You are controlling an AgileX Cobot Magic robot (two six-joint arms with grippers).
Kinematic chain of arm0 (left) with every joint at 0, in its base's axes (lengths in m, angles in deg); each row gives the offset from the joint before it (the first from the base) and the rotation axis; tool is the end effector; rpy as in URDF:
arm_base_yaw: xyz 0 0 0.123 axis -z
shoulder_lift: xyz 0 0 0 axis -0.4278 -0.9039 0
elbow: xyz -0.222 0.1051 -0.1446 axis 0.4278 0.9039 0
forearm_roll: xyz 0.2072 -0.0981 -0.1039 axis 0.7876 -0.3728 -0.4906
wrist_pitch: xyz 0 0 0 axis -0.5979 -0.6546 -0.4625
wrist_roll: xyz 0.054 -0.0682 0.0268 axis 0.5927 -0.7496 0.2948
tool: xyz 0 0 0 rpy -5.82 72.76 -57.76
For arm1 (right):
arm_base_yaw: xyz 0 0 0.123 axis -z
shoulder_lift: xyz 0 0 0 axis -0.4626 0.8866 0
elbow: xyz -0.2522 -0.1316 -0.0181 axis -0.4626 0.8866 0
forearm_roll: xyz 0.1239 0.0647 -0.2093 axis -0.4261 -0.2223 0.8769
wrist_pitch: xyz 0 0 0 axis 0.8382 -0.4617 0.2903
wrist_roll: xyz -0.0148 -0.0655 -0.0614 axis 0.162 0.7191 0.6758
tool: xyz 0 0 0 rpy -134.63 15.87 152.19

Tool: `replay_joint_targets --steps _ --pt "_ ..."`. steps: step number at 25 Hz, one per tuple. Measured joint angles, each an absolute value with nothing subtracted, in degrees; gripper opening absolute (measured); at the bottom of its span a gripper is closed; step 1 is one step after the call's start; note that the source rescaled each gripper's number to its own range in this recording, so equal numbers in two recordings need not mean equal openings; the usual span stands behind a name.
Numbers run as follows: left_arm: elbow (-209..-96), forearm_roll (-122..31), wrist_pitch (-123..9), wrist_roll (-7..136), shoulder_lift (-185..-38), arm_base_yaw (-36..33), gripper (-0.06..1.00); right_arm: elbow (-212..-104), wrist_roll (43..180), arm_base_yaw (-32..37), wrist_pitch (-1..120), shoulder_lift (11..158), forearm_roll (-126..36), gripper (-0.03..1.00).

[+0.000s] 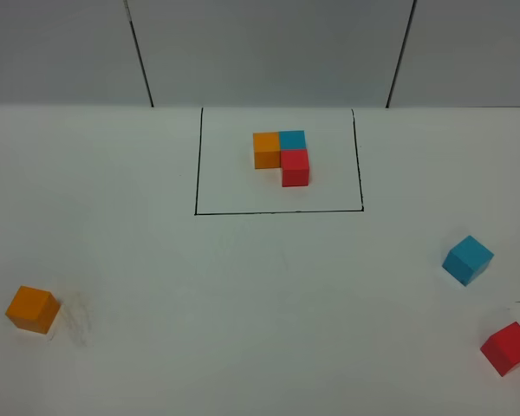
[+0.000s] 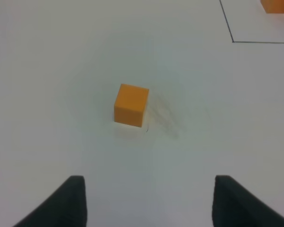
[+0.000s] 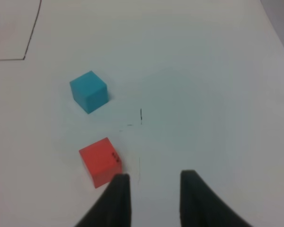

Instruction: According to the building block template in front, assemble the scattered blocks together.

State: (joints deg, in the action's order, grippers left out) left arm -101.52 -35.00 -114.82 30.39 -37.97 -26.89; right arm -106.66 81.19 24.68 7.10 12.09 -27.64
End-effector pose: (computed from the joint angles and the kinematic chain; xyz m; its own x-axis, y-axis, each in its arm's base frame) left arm -0.0068 -0.0043 0.2769 -0.4633 -0.0432 -0.8851 -0.0014 0.9988 -0.0480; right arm -0.0043 -0.0134 0.2786 -0.4636 0.0258 -0.8857 0.1018 0.9945 -0.0243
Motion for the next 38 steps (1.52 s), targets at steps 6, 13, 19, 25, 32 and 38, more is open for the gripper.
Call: replay_joint_targets --steps 6,13,19,25,32,38 --pt "-101.52 -35.0 -114.82 30.08 -37.97 -26.89 0.27 -106.66 81.19 24.68 7.1 12.09 -27.64 0.0" --pt "-108.53 -34.93 -115.32 23.8 -50.94 -26.89 0.38 -106.66 81.19 24.68 7.1 12.09 -27.64 0.0" --pt "-119.73 -34.93 -118.85 23.65 -73.33 -26.89 0.7 -106.66 81.19 24.68 7.1 12.09 -27.64 0.0" --pt "-126.04 -34.89 -119.8 27.09 -92.69 -26.89 0.77 -106.66 81.19 24.68 7.1 12.09 -27.64 0.0" --pt "-127.61 -34.79 -116.2 32.23 -106.11 -26.89 0.77 -106.66 81.19 24.68 7.1 12.09 -27.64 0.0" --pt "-127.67 -34.74 -111.32 38.89 -111.33 -26.89 0.75 -106.66 81.19 24.68 7.1 12.09 -27.64 0.0"
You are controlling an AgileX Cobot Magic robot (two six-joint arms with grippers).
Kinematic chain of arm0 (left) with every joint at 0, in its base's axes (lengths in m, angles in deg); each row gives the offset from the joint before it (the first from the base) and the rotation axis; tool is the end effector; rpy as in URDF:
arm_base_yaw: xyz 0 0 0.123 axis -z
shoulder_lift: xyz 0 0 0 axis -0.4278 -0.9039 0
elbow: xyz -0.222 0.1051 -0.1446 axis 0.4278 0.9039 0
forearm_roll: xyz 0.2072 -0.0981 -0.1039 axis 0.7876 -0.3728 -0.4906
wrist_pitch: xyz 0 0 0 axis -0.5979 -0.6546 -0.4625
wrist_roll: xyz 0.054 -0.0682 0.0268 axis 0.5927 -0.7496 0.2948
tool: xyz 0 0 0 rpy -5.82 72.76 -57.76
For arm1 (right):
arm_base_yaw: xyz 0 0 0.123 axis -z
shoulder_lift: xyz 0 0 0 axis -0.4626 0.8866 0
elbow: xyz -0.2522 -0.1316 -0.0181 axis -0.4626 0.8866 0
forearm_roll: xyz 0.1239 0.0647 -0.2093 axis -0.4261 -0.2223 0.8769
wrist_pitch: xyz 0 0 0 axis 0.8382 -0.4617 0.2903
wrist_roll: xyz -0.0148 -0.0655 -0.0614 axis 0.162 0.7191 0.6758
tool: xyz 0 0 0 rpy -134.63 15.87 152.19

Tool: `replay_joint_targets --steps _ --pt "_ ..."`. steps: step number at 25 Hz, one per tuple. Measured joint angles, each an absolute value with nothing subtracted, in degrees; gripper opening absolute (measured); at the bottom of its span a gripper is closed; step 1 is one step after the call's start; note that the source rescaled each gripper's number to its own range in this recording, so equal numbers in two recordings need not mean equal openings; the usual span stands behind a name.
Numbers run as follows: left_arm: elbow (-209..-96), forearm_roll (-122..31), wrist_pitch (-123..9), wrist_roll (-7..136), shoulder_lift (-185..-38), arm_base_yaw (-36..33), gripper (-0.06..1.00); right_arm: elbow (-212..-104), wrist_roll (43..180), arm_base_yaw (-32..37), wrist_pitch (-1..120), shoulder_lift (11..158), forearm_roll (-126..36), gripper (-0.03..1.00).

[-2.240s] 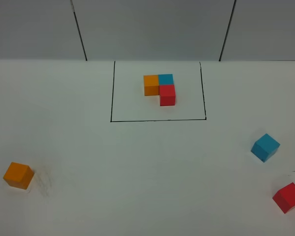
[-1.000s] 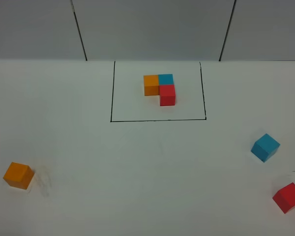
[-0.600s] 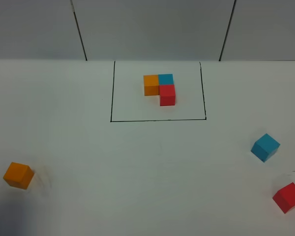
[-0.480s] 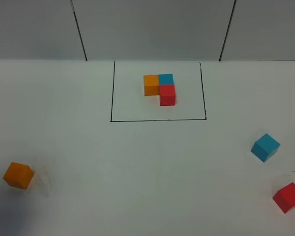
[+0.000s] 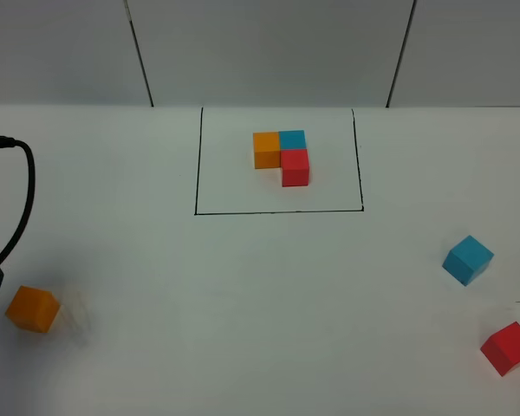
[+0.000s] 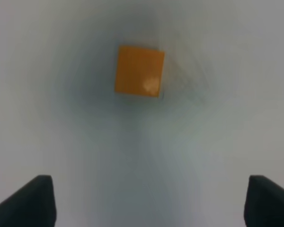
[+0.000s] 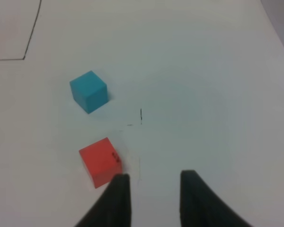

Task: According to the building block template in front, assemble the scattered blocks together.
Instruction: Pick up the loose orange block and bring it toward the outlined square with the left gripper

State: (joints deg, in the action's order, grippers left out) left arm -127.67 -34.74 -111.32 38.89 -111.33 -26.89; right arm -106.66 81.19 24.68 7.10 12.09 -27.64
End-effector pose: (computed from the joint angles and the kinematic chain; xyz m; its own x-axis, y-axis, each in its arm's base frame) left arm 0.2330 0.0028 0.2830 -0.9421 0.0914 -0.3226 0.0966 0.9953 0.0001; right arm -0.0043 -0.0134 0.2786 -0.4636 0.0258 -0.8857 0.1018 0.9945 -0.0243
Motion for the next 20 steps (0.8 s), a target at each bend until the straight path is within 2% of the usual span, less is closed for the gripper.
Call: replay_joint_targets --steps 20 --pt "-127.71 -33.65 -102.77 37.61 -126.02 -26.89 0.68 -106.66 81.19 24.68 7.1 12.09 -27.64 0.0"
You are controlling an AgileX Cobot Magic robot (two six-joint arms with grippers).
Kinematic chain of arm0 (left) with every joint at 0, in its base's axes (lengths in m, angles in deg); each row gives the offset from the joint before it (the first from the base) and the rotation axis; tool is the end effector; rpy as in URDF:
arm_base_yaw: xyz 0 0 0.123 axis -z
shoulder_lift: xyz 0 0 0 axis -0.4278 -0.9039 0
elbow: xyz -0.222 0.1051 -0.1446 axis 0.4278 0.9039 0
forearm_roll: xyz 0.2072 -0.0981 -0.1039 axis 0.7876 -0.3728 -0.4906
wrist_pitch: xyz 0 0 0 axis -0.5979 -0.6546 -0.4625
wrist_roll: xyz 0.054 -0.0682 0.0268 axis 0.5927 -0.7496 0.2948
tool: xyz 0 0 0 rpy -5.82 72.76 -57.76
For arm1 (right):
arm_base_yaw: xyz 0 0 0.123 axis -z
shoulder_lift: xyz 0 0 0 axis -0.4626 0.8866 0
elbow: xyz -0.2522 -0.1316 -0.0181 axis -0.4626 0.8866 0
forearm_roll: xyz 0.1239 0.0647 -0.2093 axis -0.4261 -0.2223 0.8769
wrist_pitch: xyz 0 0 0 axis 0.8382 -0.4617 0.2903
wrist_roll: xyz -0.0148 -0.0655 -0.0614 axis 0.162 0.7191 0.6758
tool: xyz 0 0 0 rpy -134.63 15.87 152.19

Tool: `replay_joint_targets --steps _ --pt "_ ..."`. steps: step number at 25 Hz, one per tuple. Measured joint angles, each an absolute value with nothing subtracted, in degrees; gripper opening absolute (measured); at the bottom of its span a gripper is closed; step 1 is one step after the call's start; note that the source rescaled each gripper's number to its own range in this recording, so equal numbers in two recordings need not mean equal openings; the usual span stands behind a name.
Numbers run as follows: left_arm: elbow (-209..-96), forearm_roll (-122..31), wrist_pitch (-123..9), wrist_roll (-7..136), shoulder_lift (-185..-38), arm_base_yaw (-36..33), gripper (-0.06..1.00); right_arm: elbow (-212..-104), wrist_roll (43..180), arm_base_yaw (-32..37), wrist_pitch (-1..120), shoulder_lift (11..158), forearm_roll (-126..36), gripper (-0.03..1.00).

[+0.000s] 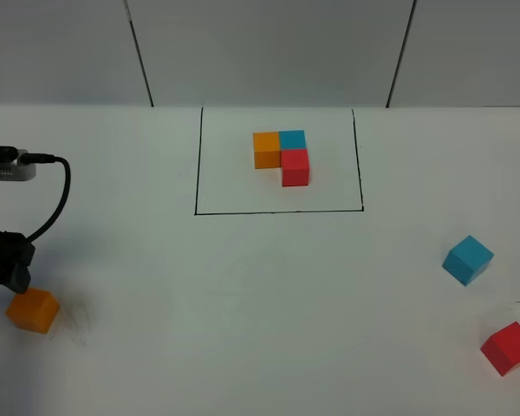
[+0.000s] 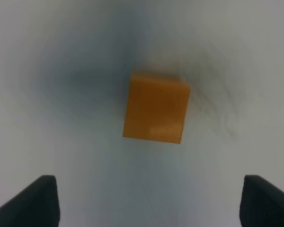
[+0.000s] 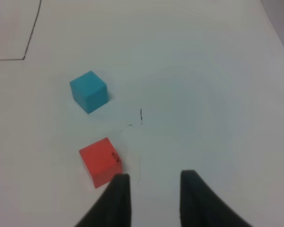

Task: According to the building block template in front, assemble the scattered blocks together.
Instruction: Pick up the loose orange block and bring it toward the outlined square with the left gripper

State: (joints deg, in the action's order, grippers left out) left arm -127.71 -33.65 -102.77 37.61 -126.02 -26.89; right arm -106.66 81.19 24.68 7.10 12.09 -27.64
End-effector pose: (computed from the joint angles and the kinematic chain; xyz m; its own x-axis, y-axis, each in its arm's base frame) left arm 0.2794 0.0057 0.2208 -0.9729 0.0751 -0.2186 0.0766 0.9971 0.0015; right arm -0.0043 -0.0134 0.2786 -0.4636 0.0258 -0.8857 0.1018 0.9945 -0.0243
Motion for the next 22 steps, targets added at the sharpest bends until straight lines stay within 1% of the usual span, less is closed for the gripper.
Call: replay_joint_targets --steps 15,22 --pt "-127.71 -35.04 -97.26 38.74 -138.34 -26.89 0.66 -106.66 81.19 24.68 7.1 12.09 -27.64 0.0" --pt "-127.71 -35.04 -94.3 39.42 -141.86 -26.87 0.65 -106.66 81.19 24.68 7.1 12.09 -27.64 0.0"
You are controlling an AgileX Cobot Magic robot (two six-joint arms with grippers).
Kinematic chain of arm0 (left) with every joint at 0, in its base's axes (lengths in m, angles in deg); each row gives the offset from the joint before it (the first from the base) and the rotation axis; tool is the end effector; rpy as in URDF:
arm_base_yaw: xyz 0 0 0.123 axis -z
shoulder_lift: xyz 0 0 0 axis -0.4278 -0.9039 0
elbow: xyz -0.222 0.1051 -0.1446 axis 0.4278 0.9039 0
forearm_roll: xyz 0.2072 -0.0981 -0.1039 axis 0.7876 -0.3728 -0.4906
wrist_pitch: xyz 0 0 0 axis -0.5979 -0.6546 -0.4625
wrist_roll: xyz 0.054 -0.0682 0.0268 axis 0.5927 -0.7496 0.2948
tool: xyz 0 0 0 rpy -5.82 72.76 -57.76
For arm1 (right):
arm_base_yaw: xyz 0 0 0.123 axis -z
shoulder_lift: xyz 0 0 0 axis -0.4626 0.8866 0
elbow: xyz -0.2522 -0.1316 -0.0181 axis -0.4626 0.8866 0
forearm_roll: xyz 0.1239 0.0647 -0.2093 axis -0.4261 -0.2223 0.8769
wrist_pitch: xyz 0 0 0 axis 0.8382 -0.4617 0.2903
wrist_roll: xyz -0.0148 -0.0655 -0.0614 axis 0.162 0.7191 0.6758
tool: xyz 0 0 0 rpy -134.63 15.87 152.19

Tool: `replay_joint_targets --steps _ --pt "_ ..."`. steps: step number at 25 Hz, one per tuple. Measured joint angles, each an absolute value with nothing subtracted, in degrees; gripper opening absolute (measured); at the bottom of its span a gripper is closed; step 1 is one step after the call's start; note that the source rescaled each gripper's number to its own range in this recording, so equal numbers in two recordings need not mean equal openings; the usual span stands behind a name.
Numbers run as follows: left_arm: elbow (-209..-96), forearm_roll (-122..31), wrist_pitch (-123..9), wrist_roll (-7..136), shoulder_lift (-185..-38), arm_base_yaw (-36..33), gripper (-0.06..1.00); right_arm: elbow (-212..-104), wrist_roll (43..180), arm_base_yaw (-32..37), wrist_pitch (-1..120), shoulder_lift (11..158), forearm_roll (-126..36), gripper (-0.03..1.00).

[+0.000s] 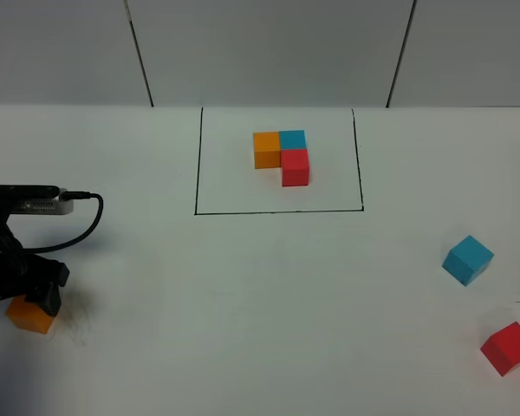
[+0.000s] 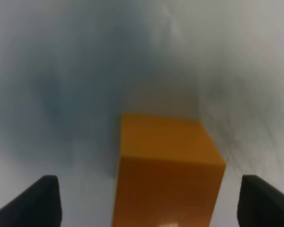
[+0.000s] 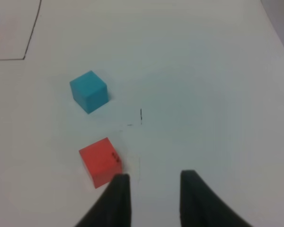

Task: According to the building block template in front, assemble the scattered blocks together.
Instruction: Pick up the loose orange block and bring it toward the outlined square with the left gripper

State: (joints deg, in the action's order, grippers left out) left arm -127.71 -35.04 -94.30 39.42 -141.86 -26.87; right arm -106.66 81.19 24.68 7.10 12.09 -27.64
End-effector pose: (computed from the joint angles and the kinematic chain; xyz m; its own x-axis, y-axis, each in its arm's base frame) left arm 0.3090 0.0052 0.1410 -0.9919 0.0852 -0.0943 0.0878 0.9959 -0.0238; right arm -0.0043 -0.0134 0.2786 -0.4636 0.0258 -0.8857 0.1018 0.9945 -0.0243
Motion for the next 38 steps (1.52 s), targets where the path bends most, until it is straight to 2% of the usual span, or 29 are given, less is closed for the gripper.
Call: replay_joint_targets --steps 7,10,13,15,16,22,33,38 --pt "-127.71 -35.04 -93.53 39.98 -143.6 -26.87 0.65 -106.66 81.19 24.68 7.1 12.09 -27.64 0.0" --pt "-127.71 -35.04 -93.25 39.98 -143.6 -26.87 0.61 -106.66 81.19 24.68 7.1 12.09 -27.64 0.0" --pt "-127.71 -35.04 -93.25 40.04 -143.6 -26.87 0.43 -106.66 81.19 24.68 7.1 12.09 -27.64 0.0" --pt "-127.71 -34.99 -93.19 40.04 -143.6 -26.87 0.17 -106.66 81.19 24.68 7.1 12.09 -27.64 0.0" --pt "-127.71 -34.91 -92.95 40.22 -143.6 -26.87 0.0 -106.66 81.19 24.68 7.1 12.09 -27.64 0.0" --pt "-128.71 -31.72 -92.02 48.71 -143.67 -23.56 0.01 -106.66 81.19 24.68 7.1 12.09 -27.64 0.0" --pt "-144.32 -32.06 -97.62 76.37 -143.8 2.7 0.01 -106.66 81.19 24.68 7.1 12.09 -27.64 0.0" --pt "-151.81 -35.88 -101.36 85.74 -144.46 9.31 0.01 -106.66 81.19 24.68 7.1 12.09 -27.64 0.0"
